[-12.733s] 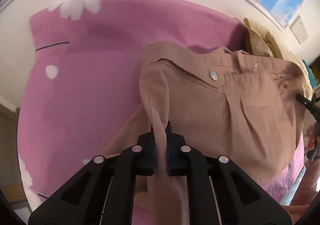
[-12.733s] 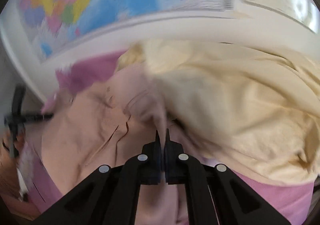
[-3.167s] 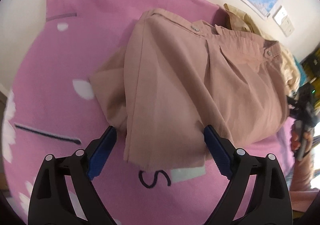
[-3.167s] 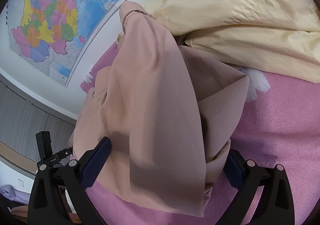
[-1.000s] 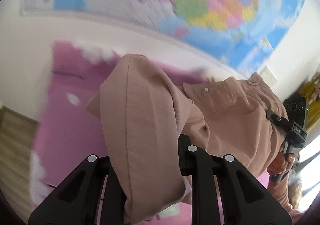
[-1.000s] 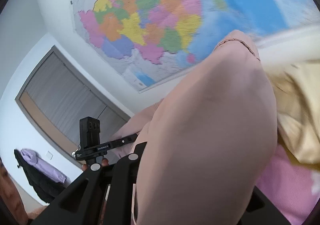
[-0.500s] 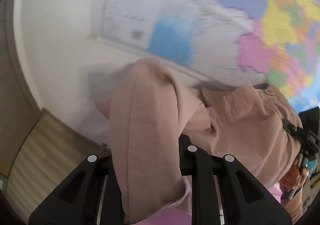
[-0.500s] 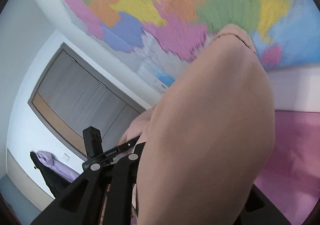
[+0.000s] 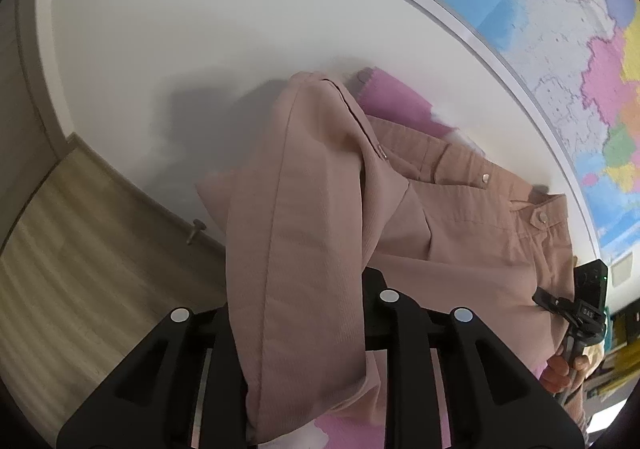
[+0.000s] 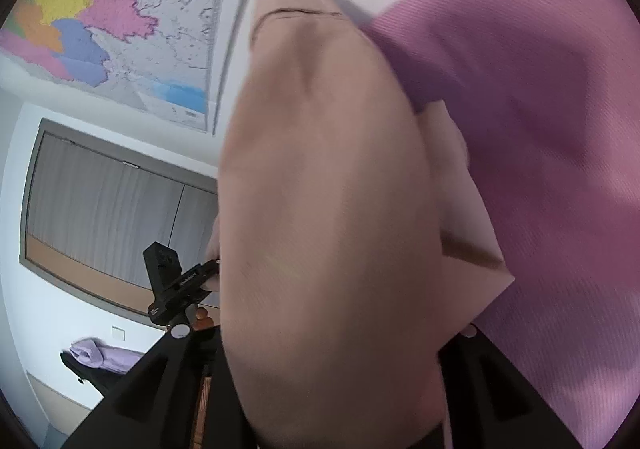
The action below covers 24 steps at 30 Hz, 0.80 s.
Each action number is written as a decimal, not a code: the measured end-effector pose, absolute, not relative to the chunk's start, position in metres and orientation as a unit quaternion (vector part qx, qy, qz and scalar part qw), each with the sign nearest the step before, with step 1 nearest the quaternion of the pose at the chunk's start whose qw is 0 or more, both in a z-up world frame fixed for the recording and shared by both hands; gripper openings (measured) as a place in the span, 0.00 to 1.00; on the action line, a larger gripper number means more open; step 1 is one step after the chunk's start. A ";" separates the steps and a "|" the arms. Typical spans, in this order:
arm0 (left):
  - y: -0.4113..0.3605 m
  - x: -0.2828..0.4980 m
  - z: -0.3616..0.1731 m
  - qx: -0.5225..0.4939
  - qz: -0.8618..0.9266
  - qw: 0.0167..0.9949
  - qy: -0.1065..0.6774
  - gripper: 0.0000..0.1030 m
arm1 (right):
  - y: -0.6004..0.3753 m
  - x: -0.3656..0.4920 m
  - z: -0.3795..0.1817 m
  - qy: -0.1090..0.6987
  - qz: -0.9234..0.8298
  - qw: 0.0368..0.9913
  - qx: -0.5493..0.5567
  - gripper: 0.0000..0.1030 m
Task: Fold large clothes
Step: 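Grasp the jacket bundle with both tools and lift it off the sheet, then lower the jacket bundle onto the sheet and open both tools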
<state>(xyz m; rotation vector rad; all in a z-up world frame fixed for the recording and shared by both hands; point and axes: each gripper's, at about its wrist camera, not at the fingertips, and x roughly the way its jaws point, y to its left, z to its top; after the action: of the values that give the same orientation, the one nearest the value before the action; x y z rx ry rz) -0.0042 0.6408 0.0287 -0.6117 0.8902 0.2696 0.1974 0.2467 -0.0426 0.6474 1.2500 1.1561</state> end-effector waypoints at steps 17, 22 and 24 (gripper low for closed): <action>0.619 -0.013 0.050 -0.191 0.192 0.863 0.427 0.51 | 0.206 0.177 0.008 0.507 0.440 0.716 0.192 0.52; 0.601 -0.026 0.073 -0.156 0.223 0.877 0.396 0.60 | 0.197 0.176 0.002 0.517 0.425 0.716 0.196 0.50; 0.594 -0.031 0.082 -0.145 0.230 0.881 0.387 0.62 | 0.195 0.179 -0.006 0.536 0.410 0.707 0.210 0.51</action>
<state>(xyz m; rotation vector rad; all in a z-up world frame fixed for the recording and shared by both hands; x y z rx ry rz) -0.0314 0.5941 0.0817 -0.3014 0.8072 0.4783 0.1794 0.1954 -0.0057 0.4656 1.1916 0.9100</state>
